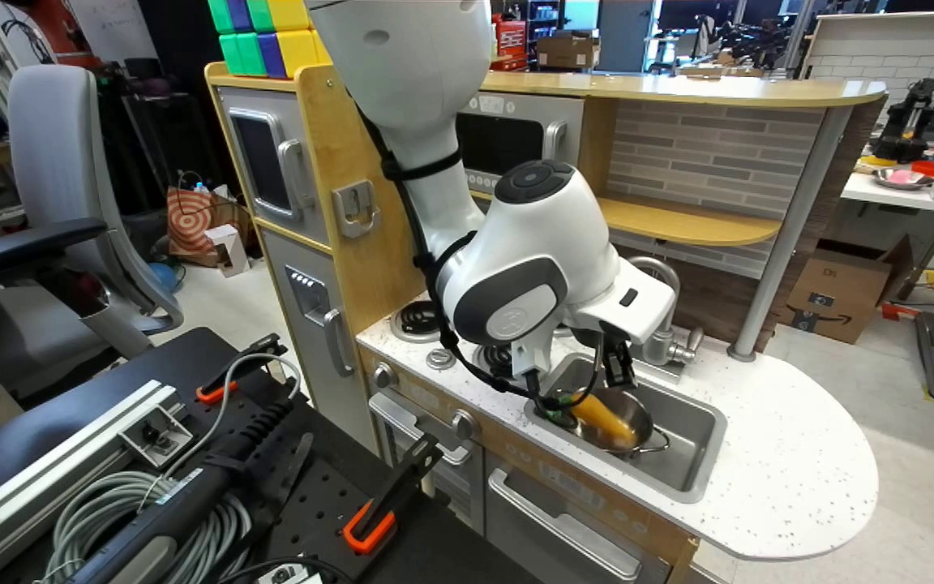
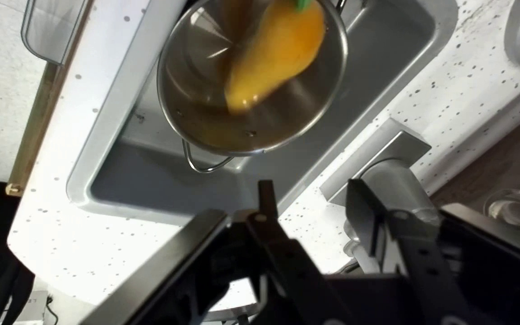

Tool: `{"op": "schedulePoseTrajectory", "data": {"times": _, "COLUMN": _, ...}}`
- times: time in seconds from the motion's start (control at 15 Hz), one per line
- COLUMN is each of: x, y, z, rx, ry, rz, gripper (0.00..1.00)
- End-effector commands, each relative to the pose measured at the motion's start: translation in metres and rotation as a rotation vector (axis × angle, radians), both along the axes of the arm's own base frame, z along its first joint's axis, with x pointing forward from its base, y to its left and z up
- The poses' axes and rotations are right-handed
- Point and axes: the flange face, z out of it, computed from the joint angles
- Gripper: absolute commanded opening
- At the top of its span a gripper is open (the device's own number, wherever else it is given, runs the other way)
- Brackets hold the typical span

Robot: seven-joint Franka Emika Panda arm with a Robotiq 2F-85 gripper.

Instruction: Put the carrot plush in the pot

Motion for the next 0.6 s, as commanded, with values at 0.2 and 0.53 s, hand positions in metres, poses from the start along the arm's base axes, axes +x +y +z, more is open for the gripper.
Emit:
{"op": "schedulePoseTrajectory", "data": {"times": 0.2, "x": -0.004, "y": 0.030, "z": 0.052, "rx": 0.124, "ry": 0.009, "rz": 0.113, "gripper": 0.98}}
{"op": "schedulePoseTrajectory", "data": {"times": 0.53, "x": 0.003, "y": 0.040, "z": 0.058, "rx": 0.140, "ry": -0.020, "rz": 0.112, "gripper": 1.00}}
